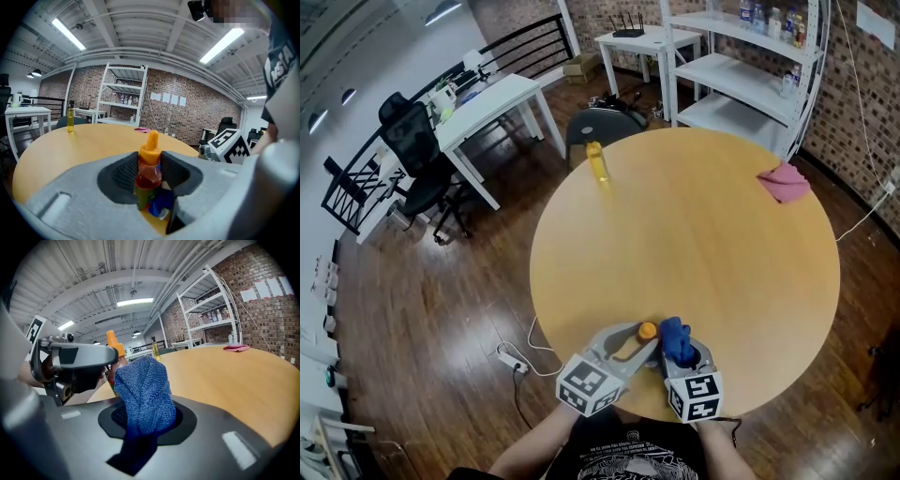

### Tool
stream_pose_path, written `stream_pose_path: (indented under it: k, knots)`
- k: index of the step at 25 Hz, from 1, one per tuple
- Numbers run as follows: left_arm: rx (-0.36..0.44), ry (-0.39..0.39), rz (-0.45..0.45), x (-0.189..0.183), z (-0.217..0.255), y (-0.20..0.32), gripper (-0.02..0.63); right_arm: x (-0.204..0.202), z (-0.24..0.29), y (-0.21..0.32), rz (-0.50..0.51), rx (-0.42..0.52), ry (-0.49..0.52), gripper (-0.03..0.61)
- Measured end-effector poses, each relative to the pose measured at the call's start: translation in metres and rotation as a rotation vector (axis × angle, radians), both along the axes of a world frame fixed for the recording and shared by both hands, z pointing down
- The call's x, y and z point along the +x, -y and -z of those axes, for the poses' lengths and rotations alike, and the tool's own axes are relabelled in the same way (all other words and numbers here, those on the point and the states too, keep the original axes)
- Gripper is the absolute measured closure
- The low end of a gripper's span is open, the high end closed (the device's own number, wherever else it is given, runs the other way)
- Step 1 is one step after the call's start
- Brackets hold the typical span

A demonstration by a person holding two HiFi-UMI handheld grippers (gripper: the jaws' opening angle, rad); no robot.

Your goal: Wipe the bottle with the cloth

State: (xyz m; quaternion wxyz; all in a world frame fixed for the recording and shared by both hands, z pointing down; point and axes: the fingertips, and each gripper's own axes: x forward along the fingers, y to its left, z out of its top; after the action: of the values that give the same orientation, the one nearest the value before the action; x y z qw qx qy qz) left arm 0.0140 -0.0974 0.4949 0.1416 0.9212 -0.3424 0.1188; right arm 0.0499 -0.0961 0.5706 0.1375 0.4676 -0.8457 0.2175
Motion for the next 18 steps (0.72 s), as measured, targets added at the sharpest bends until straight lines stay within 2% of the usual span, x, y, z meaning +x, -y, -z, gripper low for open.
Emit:
stream_pose_path:
  k: [5,8,18]
  knots:
    - [0.005,0.007,-0.006,-0.001,0.001,0.001,0.463,0.005,0.034,-0.002,0.002,0.119,0.027,0.48]
    - [0.004,0.007,-0.008,-0.001,0.001,0.002,0.463,0.001,0.049,-0.003,0.043,0.166,0.047,0.48]
    - [0.007,0.019,-0.019,-0.003,0.004,0.0,0.463,-0.019,0.055,-0.032,0.15,0.178,0.07,0.482]
